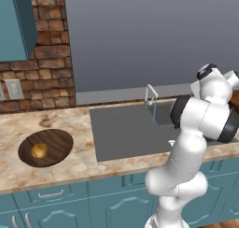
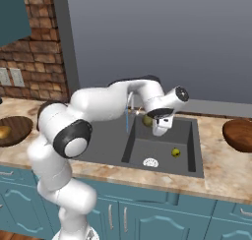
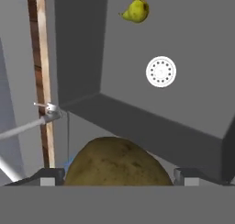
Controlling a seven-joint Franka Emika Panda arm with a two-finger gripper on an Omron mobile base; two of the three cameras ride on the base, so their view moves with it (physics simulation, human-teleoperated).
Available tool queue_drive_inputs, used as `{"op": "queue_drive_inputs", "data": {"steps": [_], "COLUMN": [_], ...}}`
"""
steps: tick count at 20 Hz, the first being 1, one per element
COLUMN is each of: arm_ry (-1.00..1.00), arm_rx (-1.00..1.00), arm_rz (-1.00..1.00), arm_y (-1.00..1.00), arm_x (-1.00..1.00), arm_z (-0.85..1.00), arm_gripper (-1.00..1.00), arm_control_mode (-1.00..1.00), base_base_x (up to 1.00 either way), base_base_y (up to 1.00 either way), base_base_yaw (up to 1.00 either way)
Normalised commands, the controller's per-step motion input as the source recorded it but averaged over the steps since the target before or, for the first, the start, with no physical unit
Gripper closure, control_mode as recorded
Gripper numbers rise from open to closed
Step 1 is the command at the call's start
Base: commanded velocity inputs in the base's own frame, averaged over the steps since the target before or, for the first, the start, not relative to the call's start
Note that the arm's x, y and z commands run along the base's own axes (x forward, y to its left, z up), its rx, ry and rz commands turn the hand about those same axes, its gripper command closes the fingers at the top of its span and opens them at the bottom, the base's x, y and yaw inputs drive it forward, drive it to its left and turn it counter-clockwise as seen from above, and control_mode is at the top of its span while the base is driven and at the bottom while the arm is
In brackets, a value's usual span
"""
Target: Pick the potatos from the sink and place them in one bowl. Place the pear in the other bowl. Then turn off the sink faucet.
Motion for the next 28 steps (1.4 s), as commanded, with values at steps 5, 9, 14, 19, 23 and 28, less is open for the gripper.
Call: {"op": "queue_drive_inputs", "data": {"steps": [5,9,14,19,23,28], "arm_ry": [0.00,-0.01,-0.07,-0.03,-0.05,-0.07], "arm_rx": [-0.11,-0.10,-0.08,-0.11,-0.10,-0.14], "arm_rz": [0.08,0.15,0.15,0.18,0.19,0.19], "arm_y": [0.12,0.13,0.19,0.39,0.37,0.35], "arm_x": [-0.30,-0.38,-0.41,-0.34,-0.37,-0.35], "arm_z": [0.66,0.17,0.00,0.00,0.00,0.00], "arm_gripper": [1.00,1.00,1.00,1.00,1.00,1.00], "arm_control_mode": [-1.00,-1.00,-1.00,-1.00,-1.00,-1.00], "base_base_x": [0.00,0.00,0.00,0.00,0.00,0.00], "base_base_y": [0.00,0.00,0.00,0.00,0.00,0.00], "base_base_yaw": [0.00,0.00,0.00,0.00,0.00,0.00]}}
